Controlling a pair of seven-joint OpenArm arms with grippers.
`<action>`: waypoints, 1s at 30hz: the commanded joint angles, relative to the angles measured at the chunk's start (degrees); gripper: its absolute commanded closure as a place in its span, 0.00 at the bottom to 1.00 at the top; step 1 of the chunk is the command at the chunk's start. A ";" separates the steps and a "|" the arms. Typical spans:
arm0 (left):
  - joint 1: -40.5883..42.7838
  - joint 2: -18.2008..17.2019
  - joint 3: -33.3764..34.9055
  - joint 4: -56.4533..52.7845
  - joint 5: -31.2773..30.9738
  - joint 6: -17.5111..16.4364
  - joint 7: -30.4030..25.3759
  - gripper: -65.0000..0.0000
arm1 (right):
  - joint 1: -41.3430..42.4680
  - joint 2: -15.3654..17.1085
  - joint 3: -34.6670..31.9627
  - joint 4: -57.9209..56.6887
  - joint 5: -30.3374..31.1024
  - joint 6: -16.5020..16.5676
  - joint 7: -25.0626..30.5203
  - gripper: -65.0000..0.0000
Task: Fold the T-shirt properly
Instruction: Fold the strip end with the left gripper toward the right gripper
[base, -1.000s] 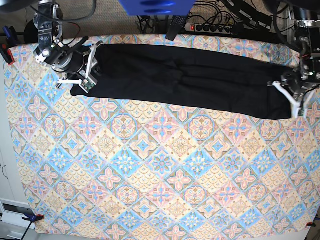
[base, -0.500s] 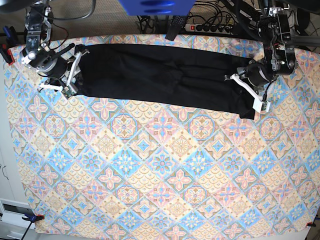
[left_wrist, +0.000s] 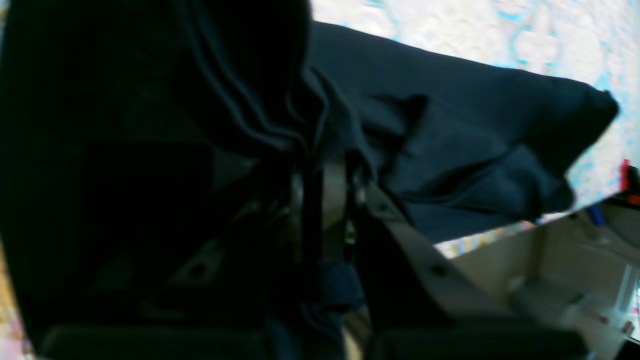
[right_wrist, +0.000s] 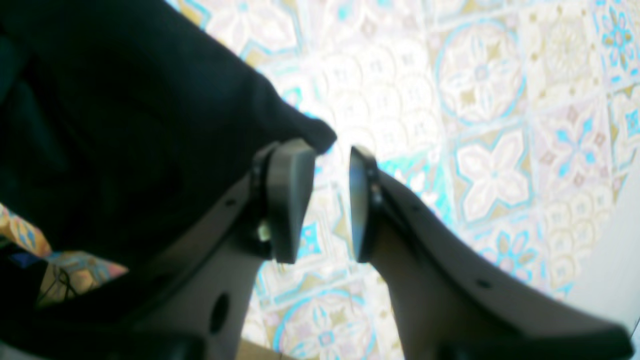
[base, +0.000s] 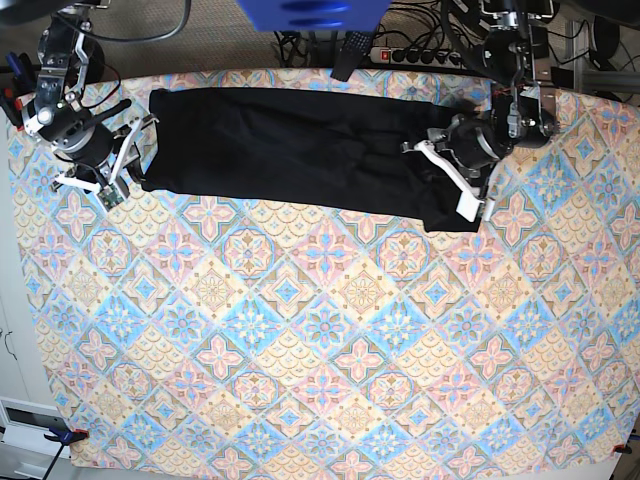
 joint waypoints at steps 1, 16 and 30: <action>-0.42 0.13 -0.16 -0.32 -0.81 -0.29 -0.51 1.00 | 0.37 0.81 0.89 1.08 0.35 -0.10 0.98 0.75; -2.97 -2.15 -0.43 -5.07 -9.25 -2.05 -0.87 0.35 | 0.37 0.81 3.79 1.08 0.43 -0.10 0.98 0.75; 1.69 -12.62 -16.69 1.35 -24.11 -4.51 -0.43 0.40 | -3.15 0.90 3.27 0.47 0.61 -0.10 0.28 0.74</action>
